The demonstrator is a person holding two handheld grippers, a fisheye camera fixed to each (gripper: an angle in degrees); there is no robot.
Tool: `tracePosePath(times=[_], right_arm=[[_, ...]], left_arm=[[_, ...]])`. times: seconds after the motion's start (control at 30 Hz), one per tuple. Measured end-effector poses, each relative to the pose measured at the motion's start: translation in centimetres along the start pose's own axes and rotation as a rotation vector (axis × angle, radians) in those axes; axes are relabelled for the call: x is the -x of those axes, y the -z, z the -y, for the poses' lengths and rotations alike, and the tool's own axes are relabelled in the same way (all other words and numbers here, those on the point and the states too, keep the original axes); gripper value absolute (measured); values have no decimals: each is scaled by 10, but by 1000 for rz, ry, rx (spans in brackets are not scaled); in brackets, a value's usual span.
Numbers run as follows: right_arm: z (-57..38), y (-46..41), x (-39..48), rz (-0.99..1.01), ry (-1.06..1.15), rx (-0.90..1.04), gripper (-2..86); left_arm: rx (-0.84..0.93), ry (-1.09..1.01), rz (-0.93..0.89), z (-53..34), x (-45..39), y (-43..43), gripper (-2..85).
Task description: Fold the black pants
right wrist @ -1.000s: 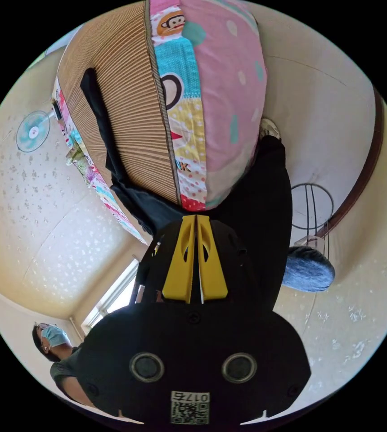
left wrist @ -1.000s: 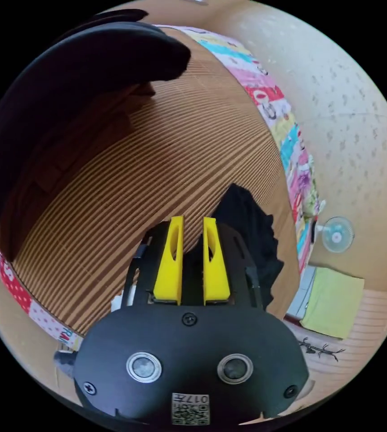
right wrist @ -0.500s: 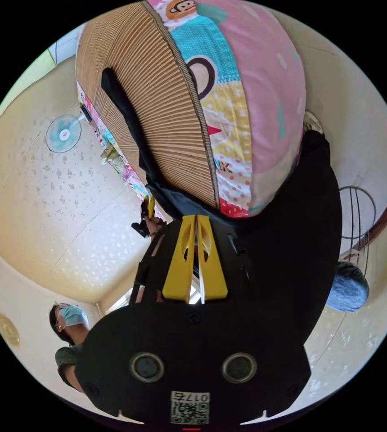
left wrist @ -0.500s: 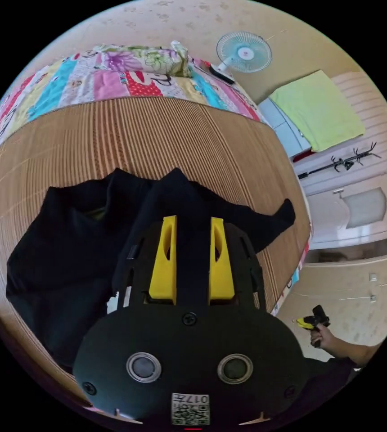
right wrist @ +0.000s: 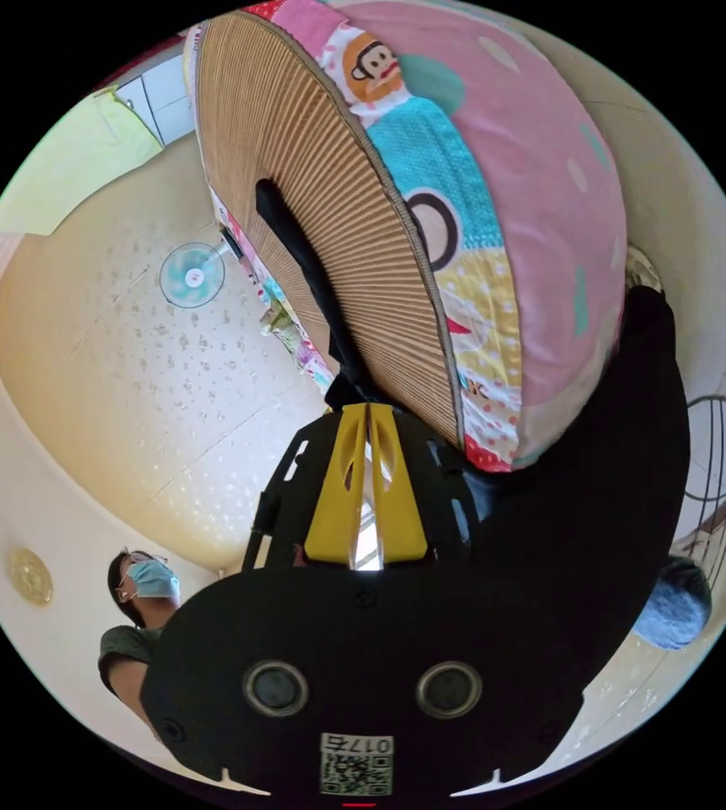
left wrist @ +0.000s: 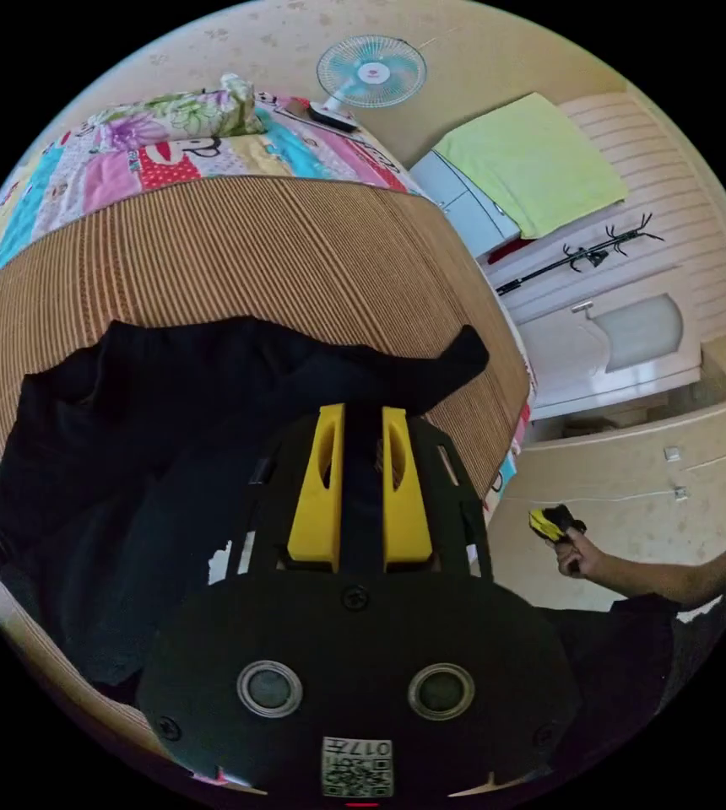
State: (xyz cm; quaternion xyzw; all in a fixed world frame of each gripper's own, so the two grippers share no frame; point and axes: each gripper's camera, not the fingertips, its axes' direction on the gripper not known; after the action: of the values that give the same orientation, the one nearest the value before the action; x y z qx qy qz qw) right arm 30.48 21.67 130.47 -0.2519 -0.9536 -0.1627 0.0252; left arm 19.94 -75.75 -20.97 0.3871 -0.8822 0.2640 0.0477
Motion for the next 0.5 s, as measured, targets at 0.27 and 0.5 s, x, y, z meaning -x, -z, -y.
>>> tracePosePath(times=[0.27, 0.5], right_arm=[[143, -46, 47, -104, 148, -78, 72], [267, -112, 90, -342, 243, -131, 70]], left_arm=[[264, 292, 15, -117, 30, -43, 93], [497, 413, 109, -226, 29, -22, 65]])
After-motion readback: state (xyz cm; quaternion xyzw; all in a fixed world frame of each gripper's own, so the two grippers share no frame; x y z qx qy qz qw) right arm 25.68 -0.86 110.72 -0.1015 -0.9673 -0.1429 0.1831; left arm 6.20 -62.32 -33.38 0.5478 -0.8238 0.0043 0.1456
